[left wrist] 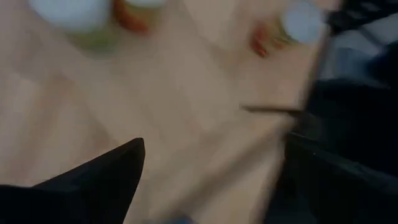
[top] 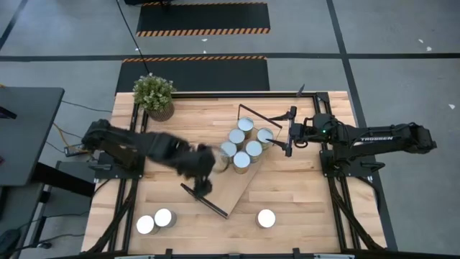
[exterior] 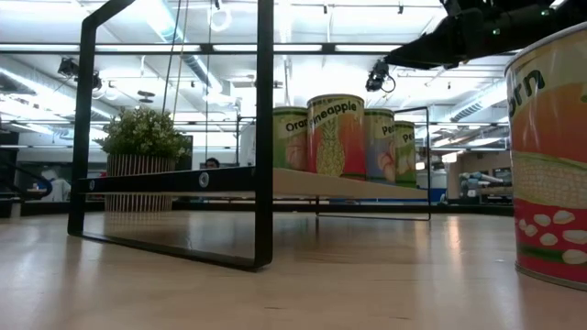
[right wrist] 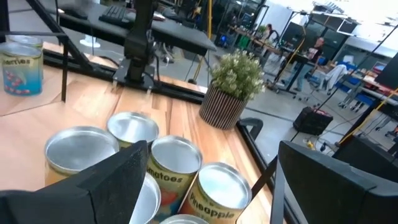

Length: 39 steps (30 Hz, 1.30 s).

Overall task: Pick and place cans onto a shelf
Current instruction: Put the canned cherries on the shelf

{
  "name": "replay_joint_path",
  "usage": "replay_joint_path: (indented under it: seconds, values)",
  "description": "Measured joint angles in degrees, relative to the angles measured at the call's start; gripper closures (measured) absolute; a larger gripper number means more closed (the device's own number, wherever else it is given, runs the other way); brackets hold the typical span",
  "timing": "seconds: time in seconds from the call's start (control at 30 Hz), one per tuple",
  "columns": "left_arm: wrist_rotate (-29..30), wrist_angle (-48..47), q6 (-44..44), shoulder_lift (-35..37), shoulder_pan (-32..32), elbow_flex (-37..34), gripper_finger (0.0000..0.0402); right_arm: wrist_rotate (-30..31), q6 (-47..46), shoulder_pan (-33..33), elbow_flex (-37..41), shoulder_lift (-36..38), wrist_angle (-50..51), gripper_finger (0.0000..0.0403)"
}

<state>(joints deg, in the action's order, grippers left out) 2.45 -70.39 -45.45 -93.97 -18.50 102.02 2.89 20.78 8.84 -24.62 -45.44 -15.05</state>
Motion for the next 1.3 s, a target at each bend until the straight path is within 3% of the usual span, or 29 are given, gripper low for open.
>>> replay_joint_path:
  seconds: [0.13, 0.33, 0.47, 0.57, 0.93, 1.13, 1.3]
  values:
    - [0.0, -1.1, -16.8, 0.3, -9.3, 0.0, 0.0008, 0.1, 0.3, 0.3, 0.0, -0.9, -1.3, 0.0034]
    - [3.4, -11.5, -40.3, -2.7, -22.0, -0.1, 0.0008, 0.1, -0.5, 0.1, 0.0, -2.1, -2.6, 0.0034]
    - [-0.9, -17.1, -49.3, -6.0, -27.4, -0.1, 0.0009, 0.1, -1.2, -0.3, 0.0, -2.8, -4.3, 0.0034]
    - [-3.8, -19.3, -50.7, -7.5, -29.9, -0.1, 0.0012, 0.0, -1.8, -0.6, 0.0, -3.5, -6.1, 0.0034]
    - [-4.6, -19.2, -47.9, -11.0, -36.2, -4.5, 0.0013, -0.1, -3.7, -2.6, 0.0, -6.2, -9.7, 0.0034]
    - [-4.9, -15.0, -42.9, -11.3, -37.3, -9.1, 0.0013, -0.1, -3.7, -3.5, 0.0, -6.8, -10.9, 0.0034]
    - [-2.0, -10.8, -38.9, -11.3, -37.3, -11.4, 0.0013, -0.1, -3.7, -3.6, 0.0, -6.8, -11.0, 0.0034]
